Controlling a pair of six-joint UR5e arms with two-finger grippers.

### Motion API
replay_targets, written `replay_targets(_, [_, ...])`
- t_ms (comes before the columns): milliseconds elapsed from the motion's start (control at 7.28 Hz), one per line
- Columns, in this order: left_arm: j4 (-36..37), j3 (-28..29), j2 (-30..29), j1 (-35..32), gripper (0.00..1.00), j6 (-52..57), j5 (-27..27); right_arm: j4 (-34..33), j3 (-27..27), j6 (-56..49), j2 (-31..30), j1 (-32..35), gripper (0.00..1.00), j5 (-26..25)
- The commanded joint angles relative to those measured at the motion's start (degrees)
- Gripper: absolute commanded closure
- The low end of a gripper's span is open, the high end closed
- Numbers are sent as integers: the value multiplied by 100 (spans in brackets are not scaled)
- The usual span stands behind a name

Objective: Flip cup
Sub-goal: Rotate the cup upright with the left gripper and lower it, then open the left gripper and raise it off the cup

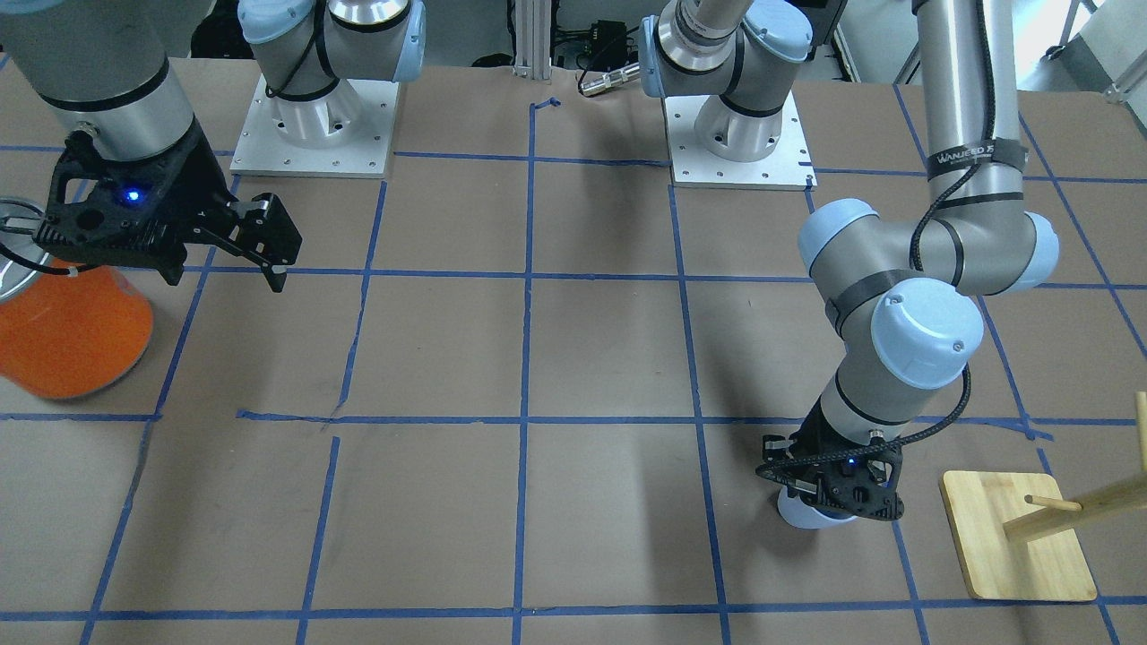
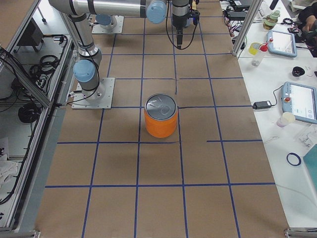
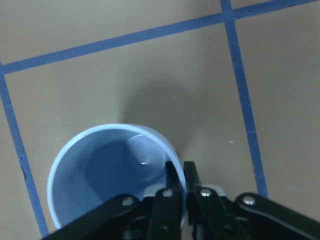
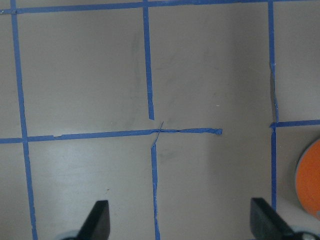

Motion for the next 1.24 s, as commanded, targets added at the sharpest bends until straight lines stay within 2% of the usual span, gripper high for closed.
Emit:
replay_targets(0, [0, 4, 8, 3, 25, -68, 10, 0, -5, 0, 0, 1, 0, 7])
replay_targets(137, [-9, 30, 69, 3, 7, -112, 10, 0, 4, 0, 0, 1, 0, 7])
replay_targets(275, [-52, 56, 235, -5, 0, -113, 1, 0, 4, 0, 0, 1, 0, 7])
replay_targets(687, [-928, 83, 911, -111, 0, -200, -42, 0, 4, 0, 0, 1, 0, 15])
replay_targets(1099, [-2289, 222, 2061, -435, 0, -1340, -69, 0, 4, 0, 9, 1, 0, 33])
